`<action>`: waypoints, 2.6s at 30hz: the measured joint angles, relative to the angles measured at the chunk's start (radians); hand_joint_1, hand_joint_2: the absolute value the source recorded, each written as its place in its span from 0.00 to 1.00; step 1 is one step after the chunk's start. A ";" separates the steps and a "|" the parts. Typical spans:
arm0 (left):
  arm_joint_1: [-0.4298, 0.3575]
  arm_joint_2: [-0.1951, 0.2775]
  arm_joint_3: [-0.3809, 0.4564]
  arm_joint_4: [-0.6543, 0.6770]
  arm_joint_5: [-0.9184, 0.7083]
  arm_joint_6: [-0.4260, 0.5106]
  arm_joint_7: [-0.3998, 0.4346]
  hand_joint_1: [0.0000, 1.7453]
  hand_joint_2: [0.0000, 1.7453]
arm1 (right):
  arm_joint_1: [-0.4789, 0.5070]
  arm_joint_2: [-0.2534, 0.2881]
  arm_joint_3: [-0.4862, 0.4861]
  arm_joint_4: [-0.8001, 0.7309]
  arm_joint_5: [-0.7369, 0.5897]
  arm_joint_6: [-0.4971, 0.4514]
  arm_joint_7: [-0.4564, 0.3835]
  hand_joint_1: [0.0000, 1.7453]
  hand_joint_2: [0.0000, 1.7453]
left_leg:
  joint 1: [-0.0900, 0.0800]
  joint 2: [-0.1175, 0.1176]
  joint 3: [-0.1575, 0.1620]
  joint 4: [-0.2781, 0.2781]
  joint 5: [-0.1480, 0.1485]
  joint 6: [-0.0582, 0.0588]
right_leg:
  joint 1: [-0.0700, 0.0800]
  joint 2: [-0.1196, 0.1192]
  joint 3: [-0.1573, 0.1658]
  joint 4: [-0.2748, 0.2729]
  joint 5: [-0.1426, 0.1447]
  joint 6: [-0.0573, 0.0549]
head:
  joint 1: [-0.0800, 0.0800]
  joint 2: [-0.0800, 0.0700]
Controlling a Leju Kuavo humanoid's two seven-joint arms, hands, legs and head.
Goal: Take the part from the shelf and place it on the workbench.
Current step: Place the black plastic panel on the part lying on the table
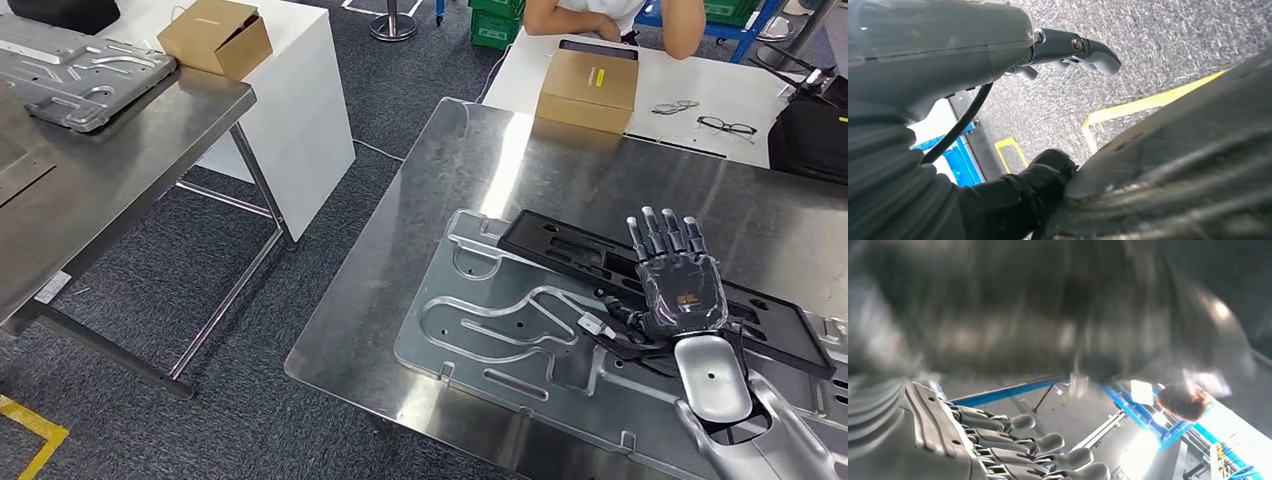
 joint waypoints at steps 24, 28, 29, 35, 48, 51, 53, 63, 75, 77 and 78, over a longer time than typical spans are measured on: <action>-0.004 -0.007 -0.037 0.025 -0.038 0.109 0.043 0.00 0.00 | 0.239 0.180 -0.117 -0.230 0.009 -0.367 0.009 0.00 0.00 | 0.013 0.003 -0.037 0.030 0.020 -0.001 | -0.019 -0.003 0.032 0.033 -0.048 0.036 | 0.000 0.000; -0.001 -0.011 -0.047 0.039 -0.040 0.103 0.047 0.00 1.00 | 0.295 0.203 -0.137 -0.252 0.007 -0.417 -0.019 0.00 0.00 | 0.013 0.001 -0.049 0.039 0.021 -0.024 | -0.015 -0.002 0.024 0.020 -0.032 0.004 | 0.000 0.000; -0.001 -0.011 -0.047 0.041 -0.040 0.103 0.047 0.00 1.00 | 0.308 0.209 -0.141 -0.259 0.006 -0.434 -0.029 0.00 0.00 | 0.014 0.002 -0.057 0.057 0.002 -0.029 | -0.016 -0.004 0.020 0.016 -0.025 -0.006 | 0.000 0.000; -0.009 -0.013 -0.051 0.050 -0.040 0.103 0.046 0.00 1.00 | 0.365 0.233 -0.143 -0.286 0.001 -0.471 -0.062 0.00 0.00 | 0.018 0.006 -0.105 0.282 -0.155 -0.044 | -0.010 -0.013 -0.034 0.014 0.017 -0.023 | 0.000 0.000; -0.008 -0.024 -0.054 0.054 -0.014 0.108 0.027 0.00 1.00 | 0.500 0.287 -0.143 -0.404 0.012 -0.476 -0.134 0.00 0.25 | 0.011 0.019 0.011 -0.020 0.015 0.014 | -0.010 -0.008 -0.116 0.216 -0.127 0.027 | 0.000 0.000; -0.007 -0.028 -0.049 0.054 0.006 0.100 0.021 0.00 1.00 | 0.527 0.295 -0.143 -0.426 0.012 -0.476 -0.160 0.00 1.00 | 0.010 0.021 -0.036 -0.005 0.040 0.009 | -0.010 -0.008 -0.067 0.253 -0.114 0.029 | 0.000 0.000; -0.007 -0.030 -0.046 0.054 0.010 0.100 0.015 0.00 1.00 | 0.543 0.300 -0.143 -0.436 0.012 -0.476 -0.163 0.00 1.00 | 0.010 0.021 -0.063 0.012 0.049 0.002 | -0.009 -0.008 0.041 0.123 -0.085 0.023 | 0.000 0.000; -0.005 -0.033 -0.044 0.057 0.013 0.092 0.026 0.00 1.00 | 0.593 0.321 -0.141 -0.446 0.012 -0.478 -0.128 0.00 1.00 | 0.017 0.016 -0.135 0.210 -0.110 -0.050 | -0.007 -0.016 0.055 -0.017 -0.038 -0.029 | -0.001 0.000; -0.017 -0.035 -0.044 0.057 0.022 0.101 0.052 0.00 1.00 | 0.631 0.347 -0.113 -0.242 -0.110 -0.476 0.008 0.00 1.00 | 0.016 0.017 0.073 -0.027 -0.033 -0.006 | -0.009 -0.016 -0.035 0.020 0.012 0.025 | -0.001 0.000; -0.019 -0.035 -0.044 0.057 0.024 0.101 0.066 0.00 1.00 | 0.631 0.348 -0.099 -0.168 -0.163 -0.474 0.048 0.00 1.00 | 0.016 0.021 0.048 -0.029 -0.011 0.007 | -0.010 -0.012 -0.062 0.106 -0.084 0.030 | -0.001 0.000; -0.019 -0.035 -0.044 0.057 0.025 0.099 0.071 0.00 1.00 | 0.632 0.348 -0.090 -0.131 -0.188 -0.474 0.061 0.00 1.00 | 0.014 0.022 0.034 -0.028 0.000 0.011 | -0.010 -0.011 -0.076 0.168 -0.131 0.031 | -0.001 0.000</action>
